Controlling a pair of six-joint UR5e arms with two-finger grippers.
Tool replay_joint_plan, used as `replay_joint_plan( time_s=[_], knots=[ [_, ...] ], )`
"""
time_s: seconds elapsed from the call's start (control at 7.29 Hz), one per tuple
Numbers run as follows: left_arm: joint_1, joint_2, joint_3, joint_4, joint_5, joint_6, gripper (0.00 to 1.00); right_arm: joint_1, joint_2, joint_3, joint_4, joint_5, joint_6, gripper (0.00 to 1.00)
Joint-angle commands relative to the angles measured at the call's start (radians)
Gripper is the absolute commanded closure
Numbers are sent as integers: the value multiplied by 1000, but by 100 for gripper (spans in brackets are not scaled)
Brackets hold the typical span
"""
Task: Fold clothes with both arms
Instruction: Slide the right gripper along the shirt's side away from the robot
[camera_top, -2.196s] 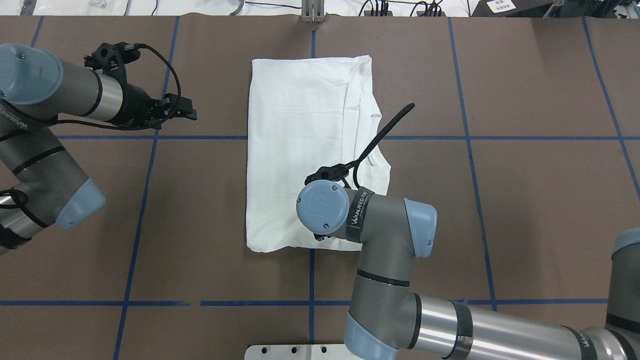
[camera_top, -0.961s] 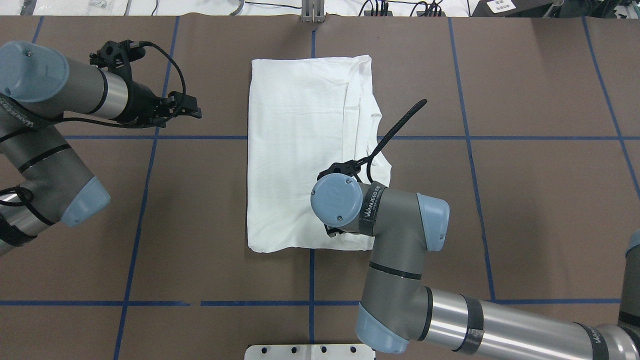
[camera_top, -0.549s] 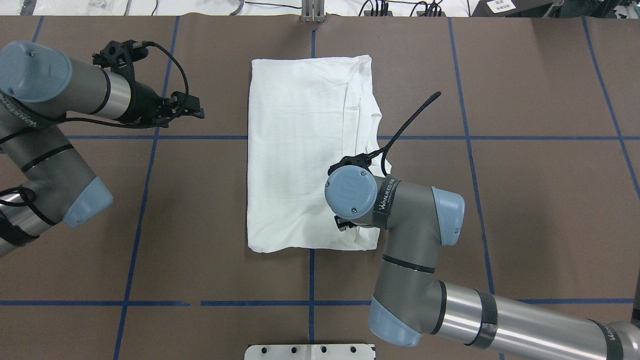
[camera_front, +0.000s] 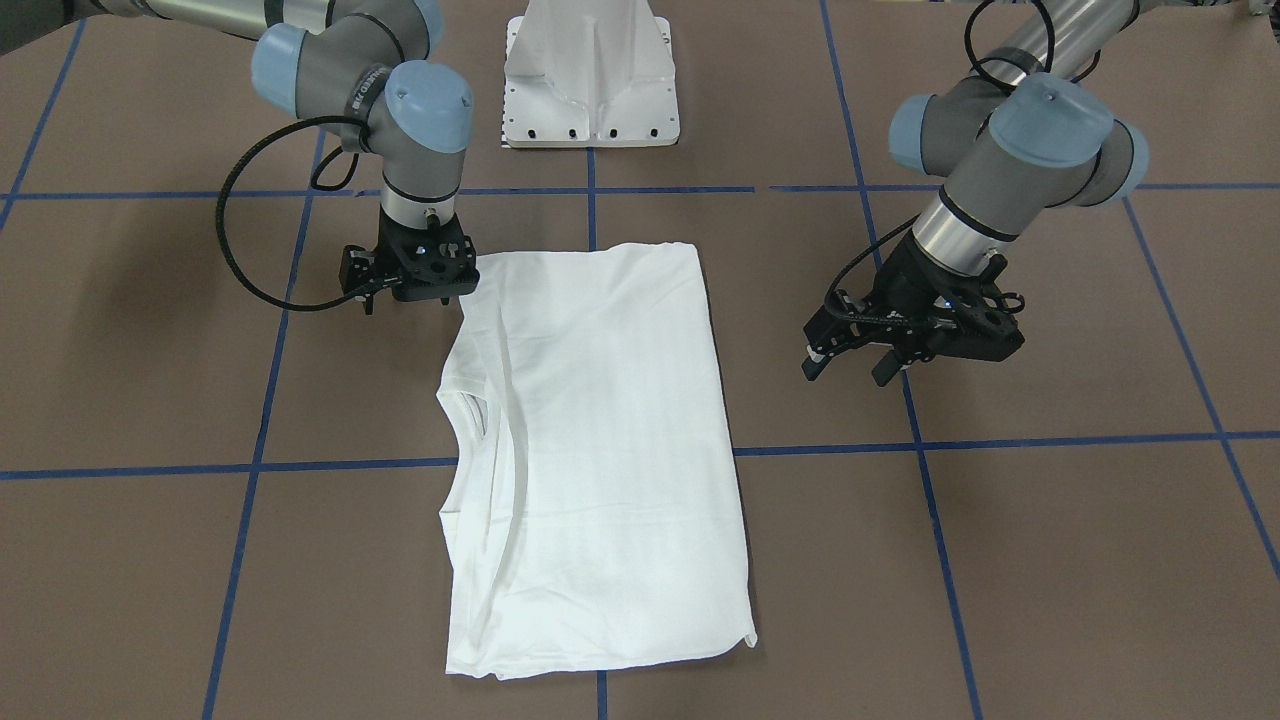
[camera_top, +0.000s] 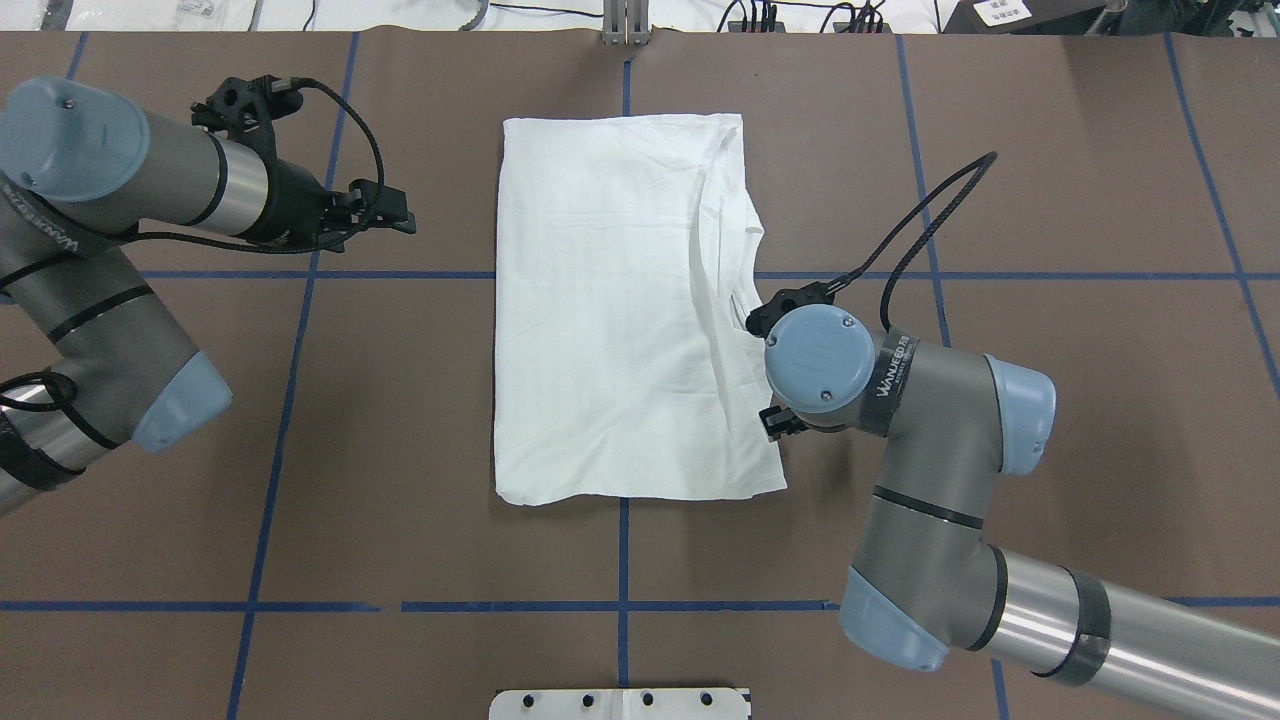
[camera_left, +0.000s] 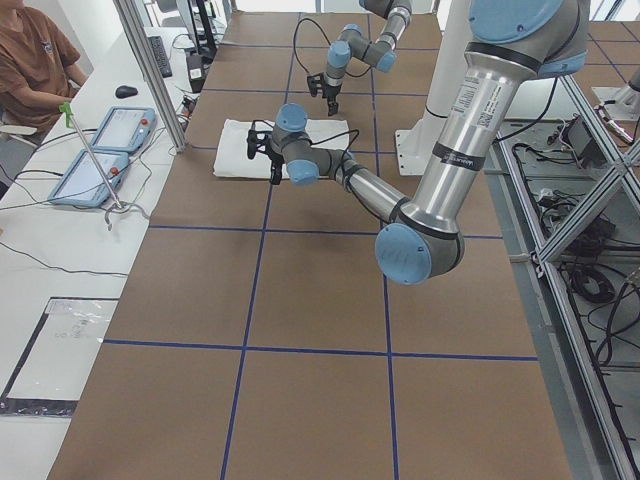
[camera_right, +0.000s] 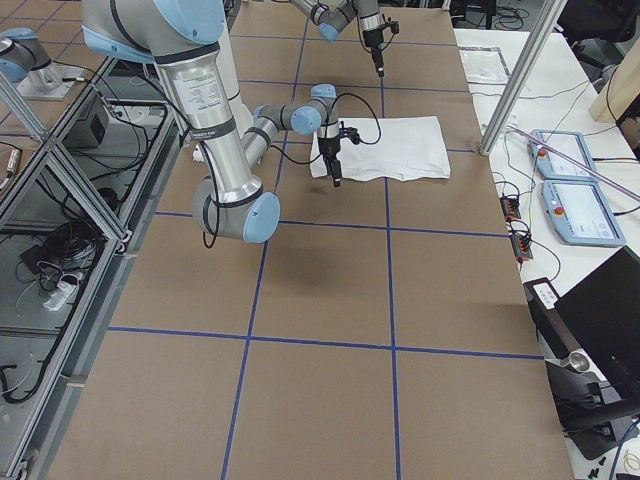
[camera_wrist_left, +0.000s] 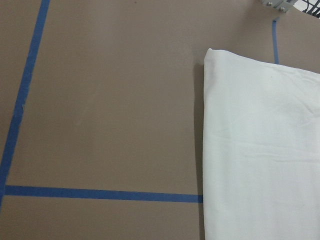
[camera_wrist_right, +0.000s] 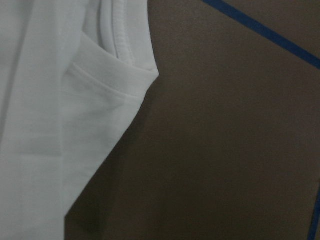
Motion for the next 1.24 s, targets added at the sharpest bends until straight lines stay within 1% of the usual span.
replay_joint_plan(
  time_s=[0.0,0.27,0.41,0.55,0.69,1.1],
  knots=[
    [2,-4,2,0,-1,2,0,37,23,32,21,1,10,0],
    [1,-7,6,0,-3,7,0,82,60,15,108,7,10,0],
    [1,-7,11,0,-3,8,0,94,142,-89,172,7,24,0],
    [1,-7,21,-1,-2,8,0,97,228,-248,273,9,67,0],
    [2,-4,22,-1,-2,10,0,99,268,-343,342,9,72,0],
    [2,-7,25,-1,-1,10,0,112,266,-391,348,9,63,0]
  ],
)
